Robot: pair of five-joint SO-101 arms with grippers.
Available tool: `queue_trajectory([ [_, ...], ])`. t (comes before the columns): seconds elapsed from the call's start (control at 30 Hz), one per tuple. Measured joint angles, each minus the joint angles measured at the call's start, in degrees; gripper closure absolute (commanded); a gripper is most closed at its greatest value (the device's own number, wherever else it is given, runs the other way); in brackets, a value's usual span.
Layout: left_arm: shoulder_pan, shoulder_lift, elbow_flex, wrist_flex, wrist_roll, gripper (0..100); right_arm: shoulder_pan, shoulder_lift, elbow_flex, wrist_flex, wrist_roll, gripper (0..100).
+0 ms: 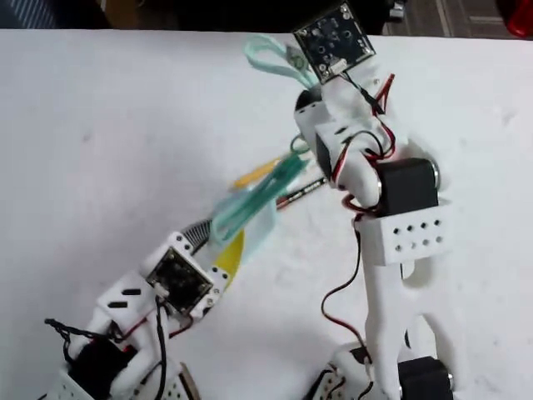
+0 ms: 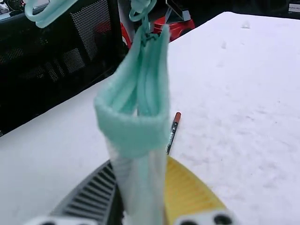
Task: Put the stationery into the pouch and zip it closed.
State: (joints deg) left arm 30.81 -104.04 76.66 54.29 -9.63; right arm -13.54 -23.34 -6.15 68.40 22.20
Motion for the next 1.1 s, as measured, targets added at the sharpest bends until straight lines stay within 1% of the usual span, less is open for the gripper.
queue_trajectory([
  [0.1,0.0,0.0,0.0,0.0,0.0,98,1.3,0.0,0.0,0.0,-0.1,98.1],
  [0.23,0.0,0.0,0.0,0.0,0.0,98,3.1,0.0,0.8,0.0,-2.9,98.1],
  [0.37,0.0,0.0,0.0,-0.1,0.0,98,4.6,0.0,3.0,-1.8,-4.1,98.0],
  [0.43,0.0,0.0,0.0,-0.1,0.0,98,4.6,0.0,4.5,-2.1,-4.3,96.1],
  [0.5,0.0,0.0,0.0,0.0,0.0,98,4.6,0.0,5.0,-2.1,-4.3,88.2],
  [0.6,0.0,0.0,0.0,0.2,0.0,98,4.8,-1.1,5.1,-0.7,-4.2,71.2],
  [0.63,0.0,-0.1,0.0,0.2,0.0,98,5.4,-1.9,5.1,0.0,-4.2,67.0],
  [0.67,0.0,-0.1,0.0,0.2,0.0,98,5.6,-3.0,5.1,1.1,-3.6,64.9],
  [0.73,0.0,-0.1,0.0,0.2,0.0,98,5.4,-6.0,5.1,4.1,-1.0,65.6],
  [0.8,0.0,-0.1,0.0,0.2,0.0,98,4.6,-9.5,5.1,8.3,1.8,68.5],
  [0.93,0.0,-0.1,0.0,0.2,0.0,98,4.0,-16.0,5.1,15.4,3.7,74.0],
  [1.1,-0.7,-0.1,-0.2,0.3,0.0,98,4.1,-20.0,5.3,16.4,4.2,76.7],
])
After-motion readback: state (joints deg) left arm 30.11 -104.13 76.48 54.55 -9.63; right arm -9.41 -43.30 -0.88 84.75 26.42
